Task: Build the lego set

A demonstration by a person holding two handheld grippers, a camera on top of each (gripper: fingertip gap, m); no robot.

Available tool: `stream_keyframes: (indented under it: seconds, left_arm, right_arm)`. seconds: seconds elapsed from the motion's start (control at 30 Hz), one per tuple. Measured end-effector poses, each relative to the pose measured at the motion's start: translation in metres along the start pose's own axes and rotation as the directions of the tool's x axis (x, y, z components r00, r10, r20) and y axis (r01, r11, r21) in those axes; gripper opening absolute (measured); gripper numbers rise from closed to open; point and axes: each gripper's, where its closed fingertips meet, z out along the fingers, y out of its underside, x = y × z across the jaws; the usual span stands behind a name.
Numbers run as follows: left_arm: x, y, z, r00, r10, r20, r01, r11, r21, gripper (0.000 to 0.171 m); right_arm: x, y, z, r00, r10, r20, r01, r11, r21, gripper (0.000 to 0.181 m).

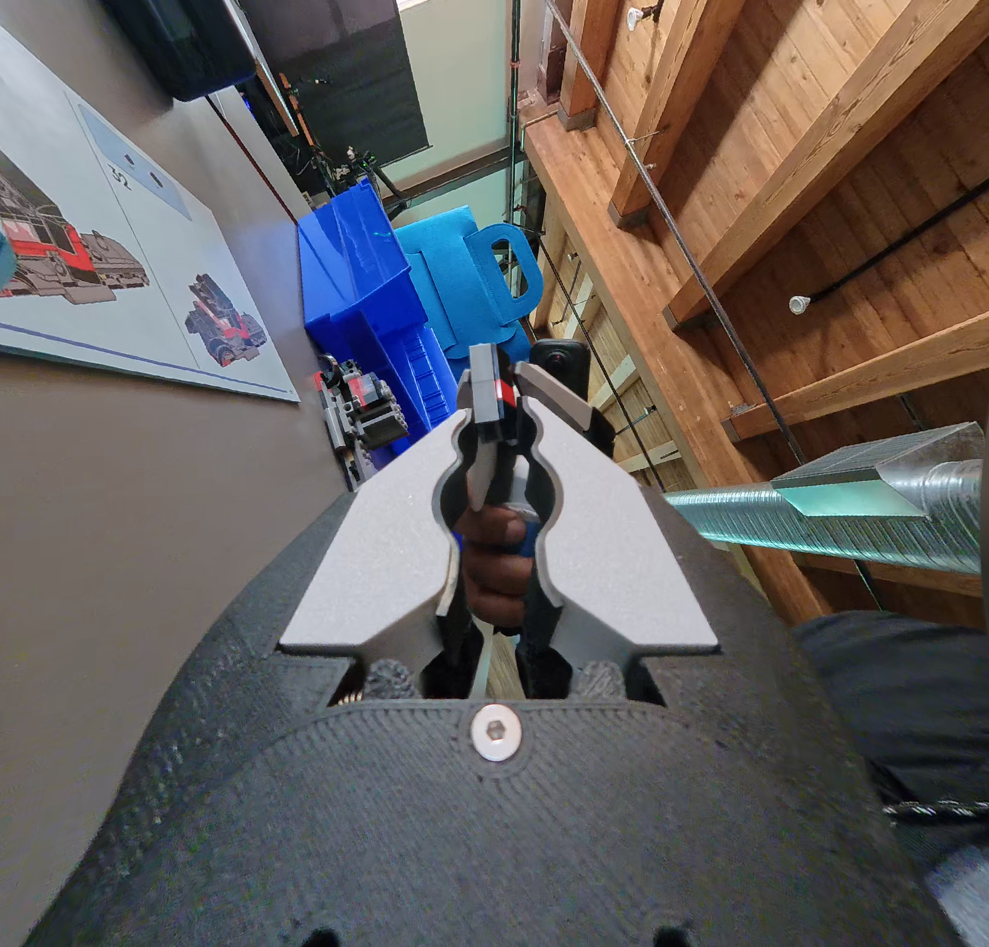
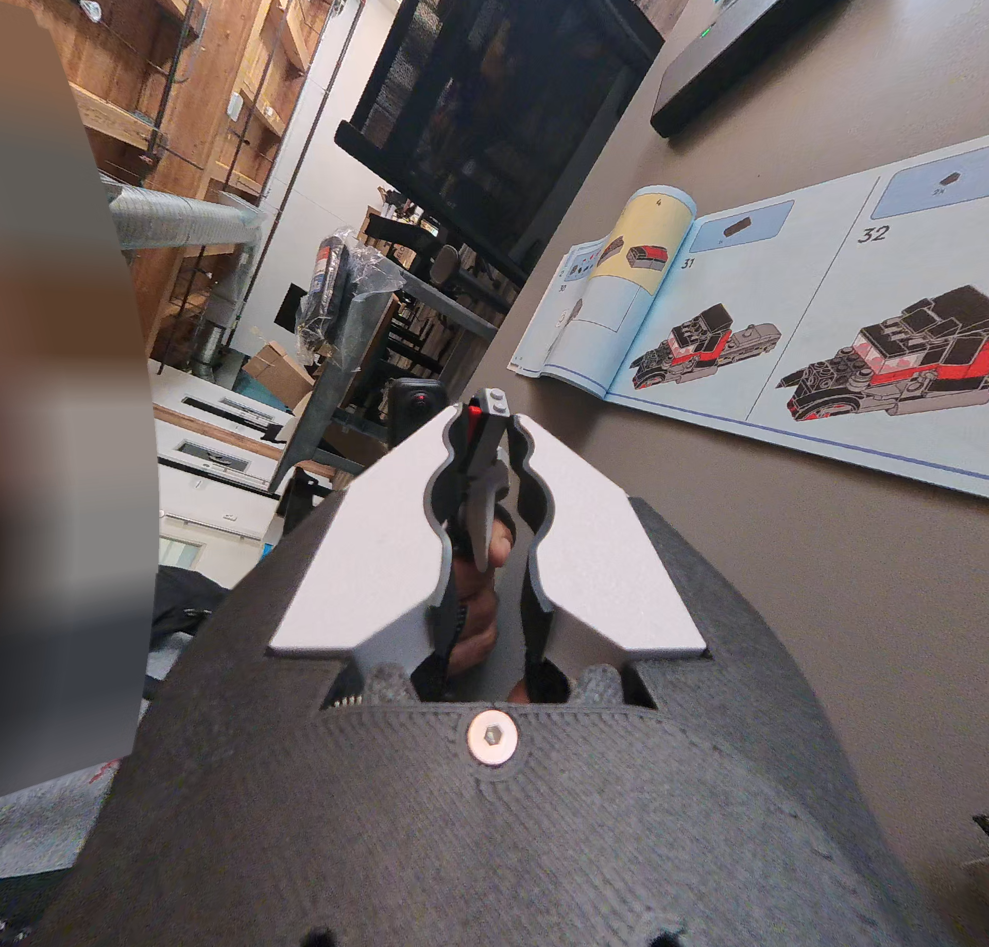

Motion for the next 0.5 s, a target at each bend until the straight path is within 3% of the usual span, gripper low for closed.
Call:
stream_keyframes:
  seconds: [0.17, 0.5]
  left_arm:
    - [0.001, -0.001, 0.000, 1.000, -0.006, -0.011, 0.006, 1.000, 0.006, 0.015]
    - [0.007, 0.007, 0.006, 0.986, -0.133, -0.103, 0.132, 0.991, -0.017, 0.015]
  right_arm:
    - [-0.001, -0.005, -0.007, 1.000, 0.016, 0.016, -0.017, 0.999, 0.043, 0.032]
    - [0.010, -0.007, -0.049, 0.978, -0.178, -0.111, 0.189, 0.977, 0.095, 0.029]
